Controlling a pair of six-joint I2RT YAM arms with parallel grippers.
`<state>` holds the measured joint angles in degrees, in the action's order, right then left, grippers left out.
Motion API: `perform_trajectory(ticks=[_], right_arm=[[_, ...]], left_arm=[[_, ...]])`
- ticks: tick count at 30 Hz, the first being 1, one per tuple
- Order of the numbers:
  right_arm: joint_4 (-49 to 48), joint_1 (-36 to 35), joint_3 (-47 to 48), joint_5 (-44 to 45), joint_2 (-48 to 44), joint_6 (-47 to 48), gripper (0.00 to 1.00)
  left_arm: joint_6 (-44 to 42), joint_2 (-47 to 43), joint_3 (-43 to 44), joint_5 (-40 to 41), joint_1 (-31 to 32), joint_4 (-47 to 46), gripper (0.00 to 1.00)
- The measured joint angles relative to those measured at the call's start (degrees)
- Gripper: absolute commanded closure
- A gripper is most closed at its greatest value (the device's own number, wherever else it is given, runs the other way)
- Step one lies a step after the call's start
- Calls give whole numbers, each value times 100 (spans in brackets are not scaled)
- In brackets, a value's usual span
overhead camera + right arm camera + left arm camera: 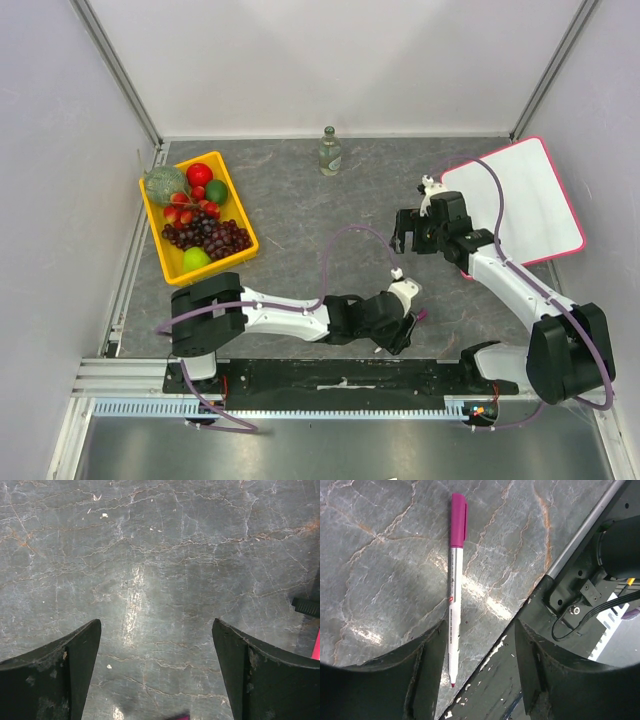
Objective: Write a sentence on the whiteboard
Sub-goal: Pick up the whiteboard marker without the cap from the corner of the board.
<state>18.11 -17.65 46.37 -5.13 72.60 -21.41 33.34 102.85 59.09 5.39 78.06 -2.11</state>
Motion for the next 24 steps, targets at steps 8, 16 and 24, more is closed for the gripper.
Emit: perform_trajectory(ticks=[8,16,24], right_arm=[[42,107,-70,-4,0,0,2],[42,188,-70,-26,0,0,2],[50,225,-70,-79,0,-2,2]], left_arm=[[-518,205,251,584,144,568,46],[-824,437,258,1132,420,684,78],[-883,514,308,1360,496,625,98]])
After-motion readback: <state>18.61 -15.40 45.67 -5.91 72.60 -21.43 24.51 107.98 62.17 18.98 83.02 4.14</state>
